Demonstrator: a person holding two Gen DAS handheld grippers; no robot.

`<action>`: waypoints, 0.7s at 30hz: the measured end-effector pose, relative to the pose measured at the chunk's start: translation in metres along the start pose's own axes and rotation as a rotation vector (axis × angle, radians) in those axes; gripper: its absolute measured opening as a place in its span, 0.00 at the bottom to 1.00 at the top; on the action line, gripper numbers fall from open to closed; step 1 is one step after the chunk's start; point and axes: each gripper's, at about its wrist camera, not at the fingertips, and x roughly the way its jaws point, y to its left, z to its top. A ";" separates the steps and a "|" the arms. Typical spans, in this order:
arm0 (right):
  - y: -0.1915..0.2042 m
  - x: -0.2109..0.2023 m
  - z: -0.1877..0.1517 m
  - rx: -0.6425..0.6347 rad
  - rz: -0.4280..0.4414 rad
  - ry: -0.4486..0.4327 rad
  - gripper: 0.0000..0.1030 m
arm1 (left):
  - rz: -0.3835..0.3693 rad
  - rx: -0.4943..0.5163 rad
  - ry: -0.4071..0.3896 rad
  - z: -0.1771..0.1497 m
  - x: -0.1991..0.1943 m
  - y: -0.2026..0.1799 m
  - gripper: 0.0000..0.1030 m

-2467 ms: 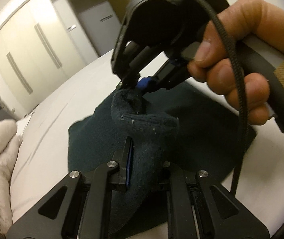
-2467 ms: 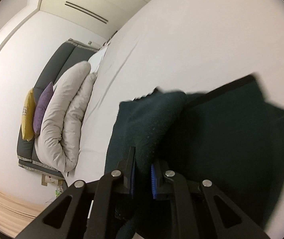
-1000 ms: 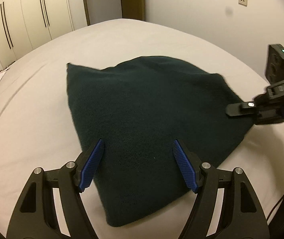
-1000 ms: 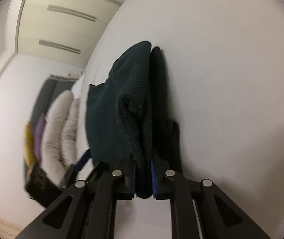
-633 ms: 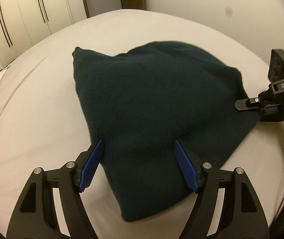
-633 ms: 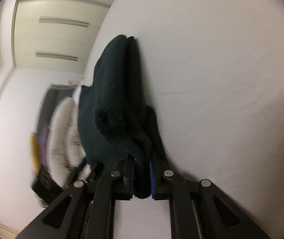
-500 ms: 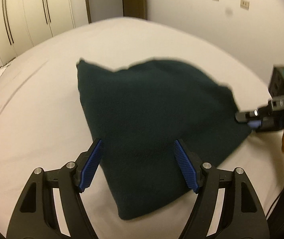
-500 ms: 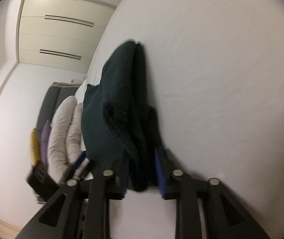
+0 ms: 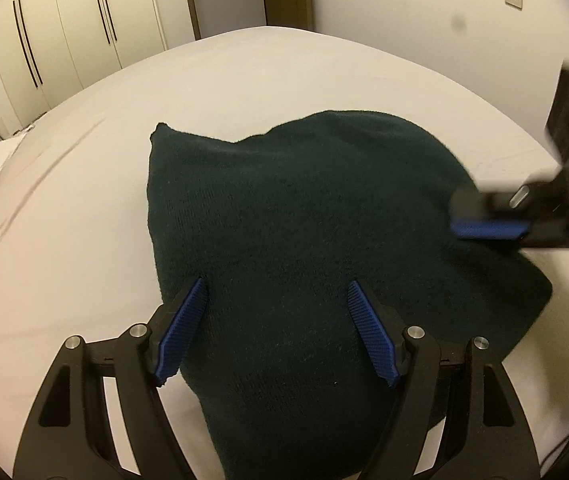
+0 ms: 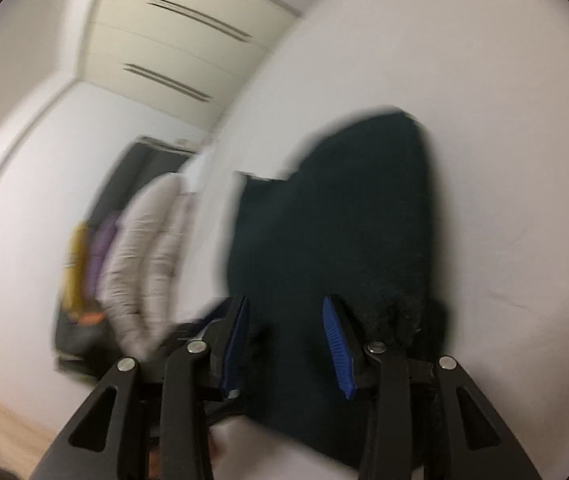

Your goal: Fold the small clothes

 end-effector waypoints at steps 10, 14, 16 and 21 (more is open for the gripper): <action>-0.011 -0.077 0.001 0.011 -0.062 -0.199 0.72 | -0.117 -0.313 -0.104 -0.010 -0.009 0.121 0.79; -0.008 -0.059 0.027 0.056 -0.065 -0.141 0.75 | -0.228 -0.444 -0.021 0.001 0.026 0.158 0.81; -0.013 -0.039 0.033 0.040 -0.093 -0.055 0.75 | -0.289 -0.490 0.060 0.001 0.052 0.147 0.81; -0.027 0.009 0.047 0.118 -0.076 0.038 0.74 | -0.406 -0.524 0.162 -0.010 0.082 0.122 0.84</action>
